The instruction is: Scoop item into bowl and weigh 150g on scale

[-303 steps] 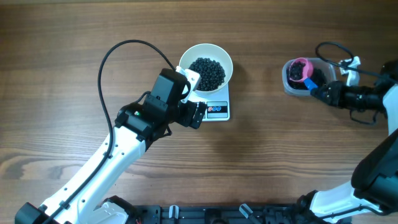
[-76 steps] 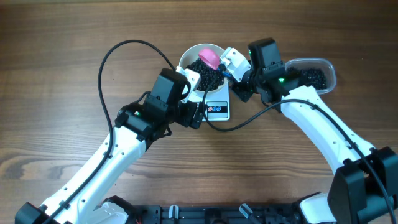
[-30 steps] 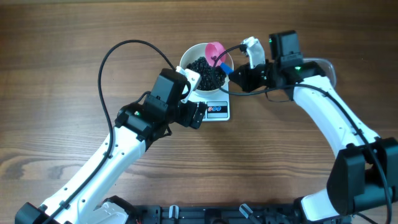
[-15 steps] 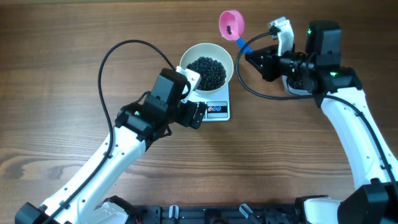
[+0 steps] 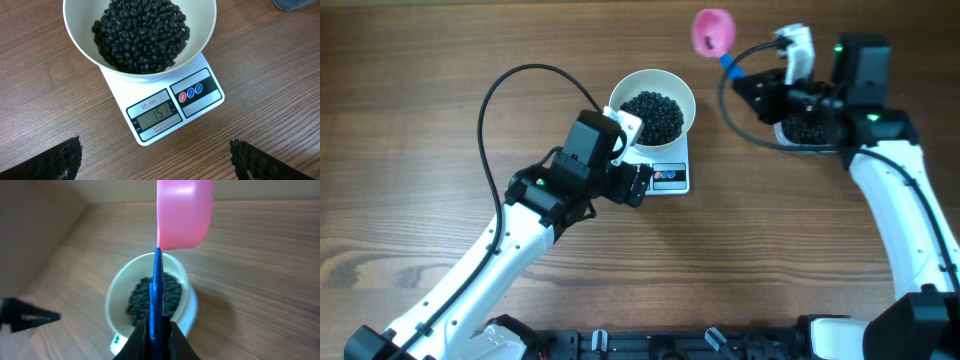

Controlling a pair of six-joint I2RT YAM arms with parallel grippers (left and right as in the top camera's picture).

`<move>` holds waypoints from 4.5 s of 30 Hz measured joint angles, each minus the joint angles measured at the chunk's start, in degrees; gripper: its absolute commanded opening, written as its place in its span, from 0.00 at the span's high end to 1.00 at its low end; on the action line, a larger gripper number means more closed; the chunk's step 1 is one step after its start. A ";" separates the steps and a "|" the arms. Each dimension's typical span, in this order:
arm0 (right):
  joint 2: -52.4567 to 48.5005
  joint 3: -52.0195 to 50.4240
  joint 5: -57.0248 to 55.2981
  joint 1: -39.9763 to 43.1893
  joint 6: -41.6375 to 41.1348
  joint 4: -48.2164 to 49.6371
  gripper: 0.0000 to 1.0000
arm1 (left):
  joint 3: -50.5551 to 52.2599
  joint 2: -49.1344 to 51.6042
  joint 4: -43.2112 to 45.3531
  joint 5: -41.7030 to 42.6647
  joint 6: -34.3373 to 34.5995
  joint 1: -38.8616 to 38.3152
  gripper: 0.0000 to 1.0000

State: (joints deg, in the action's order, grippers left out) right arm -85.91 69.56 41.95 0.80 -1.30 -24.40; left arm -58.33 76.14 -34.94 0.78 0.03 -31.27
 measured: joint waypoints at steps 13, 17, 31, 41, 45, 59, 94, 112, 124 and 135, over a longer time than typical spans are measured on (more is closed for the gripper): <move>2.05 0.63 -16.00 25.88 17.64 -24.90 0.96 | 0.00 0.00 0.00 0.00 0.02 0.00 0.00; 2.05 0.63 -31.82 19.58 25.42 -24.79 0.96 | 0.00 0.00 0.00 0.00 0.02 0.00 0.00; 2.12 0.46 -32.52 10.16 25.64 -11.98 0.96 | 0.00 0.00 0.02 0.00 0.00 0.00 0.00; 0.76 0.52 4.31 1.07 3.45 14.19 0.96 | 0.00 0.04 -0.11 0.02 0.02 0.00 0.00; -3.69 0.55 2.86 -7.56 3.45 13.00 0.96 | 0.00 0.04 -0.15 0.02 0.00 0.00 0.00; -6.88 0.68 -15.78 -20.59 15.58 -1.31 0.96 | 0.00 0.04 -0.13 0.02 0.02 0.00 0.00; -6.88 0.68 -16.59 -20.59 16.17 -1.31 0.96 | 0.00 0.04 -0.11 0.00 0.02 0.00 0.00; -7.91 0.68 -24.48 -20.59 16.85 1.14 0.96 | 0.00 0.04 -0.13 0.00 0.02 0.00 0.00; -8.81 0.68 -21.16 -20.59 17.05 0.79 0.96 | 0.00 0.04 -0.13 0.02 0.00 0.00 0.00; -6.12 0.68 -20.87 -20.44 12.70 4.94 0.96 | 0.00 0.04 -0.15 0.02 0.00 0.00 0.00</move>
State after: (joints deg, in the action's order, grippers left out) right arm -92.03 70.24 21.08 -19.64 11.40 -19.46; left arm -58.33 76.18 -35.09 0.80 0.03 -31.27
